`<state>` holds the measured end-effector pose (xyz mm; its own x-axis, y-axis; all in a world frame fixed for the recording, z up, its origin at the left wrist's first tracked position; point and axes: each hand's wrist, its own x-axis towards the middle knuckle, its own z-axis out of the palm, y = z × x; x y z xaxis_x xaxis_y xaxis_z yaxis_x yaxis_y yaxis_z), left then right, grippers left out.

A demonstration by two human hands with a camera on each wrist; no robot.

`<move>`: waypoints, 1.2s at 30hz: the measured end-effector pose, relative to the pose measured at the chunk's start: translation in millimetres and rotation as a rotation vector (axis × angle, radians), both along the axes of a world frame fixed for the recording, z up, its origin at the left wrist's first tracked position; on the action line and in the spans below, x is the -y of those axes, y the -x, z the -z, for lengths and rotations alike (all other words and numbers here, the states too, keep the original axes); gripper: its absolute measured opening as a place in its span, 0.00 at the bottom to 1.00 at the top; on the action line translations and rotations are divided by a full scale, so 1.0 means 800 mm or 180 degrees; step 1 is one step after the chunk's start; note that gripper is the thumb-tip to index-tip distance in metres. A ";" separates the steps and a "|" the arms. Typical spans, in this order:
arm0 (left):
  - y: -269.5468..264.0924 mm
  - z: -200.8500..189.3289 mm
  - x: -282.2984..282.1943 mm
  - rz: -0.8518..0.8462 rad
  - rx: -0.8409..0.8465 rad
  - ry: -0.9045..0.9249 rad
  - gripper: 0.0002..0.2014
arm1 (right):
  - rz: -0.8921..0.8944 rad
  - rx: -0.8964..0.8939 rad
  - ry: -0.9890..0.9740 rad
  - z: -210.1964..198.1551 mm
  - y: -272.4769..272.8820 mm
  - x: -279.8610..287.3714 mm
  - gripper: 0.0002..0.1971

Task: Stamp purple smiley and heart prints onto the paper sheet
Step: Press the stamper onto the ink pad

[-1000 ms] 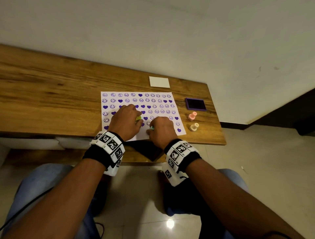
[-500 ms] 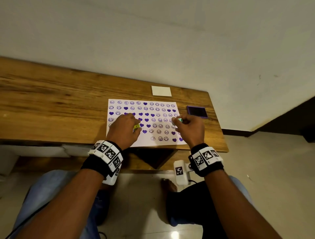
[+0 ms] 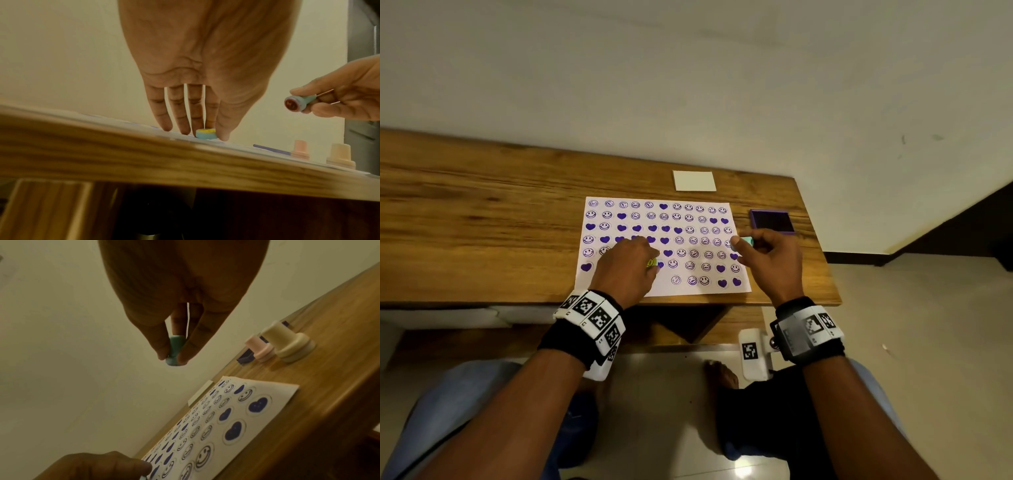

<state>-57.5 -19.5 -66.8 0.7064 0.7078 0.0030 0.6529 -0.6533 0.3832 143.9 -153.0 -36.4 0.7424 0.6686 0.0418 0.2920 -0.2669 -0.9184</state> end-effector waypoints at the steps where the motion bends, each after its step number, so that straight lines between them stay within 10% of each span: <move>1: 0.000 -0.001 -0.001 0.0006 0.0040 -0.0022 0.17 | -0.0008 -0.0041 -0.0019 0.000 -0.001 0.000 0.12; 7: -0.003 -0.003 0.003 -0.0165 0.0960 0.0250 0.15 | -0.0117 -0.0449 -0.0100 0.003 0.000 0.003 0.11; 14: -0.029 -0.022 0.030 -0.0604 0.2758 0.2272 0.14 | -0.0507 -0.1437 -0.0421 0.003 0.039 -0.009 0.06; 36: -0.026 -0.021 0.035 -0.0331 0.3053 0.3004 0.14 | -0.0889 -0.1585 -0.0548 0.003 0.047 -0.004 0.09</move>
<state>-36.8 -47.5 -49.7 0.6439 0.7634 -0.0523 -0.0937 0.1465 0.9848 106.2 -149.6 -38.8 0.4974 0.8559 -0.1412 -0.1471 -0.0772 -0.9861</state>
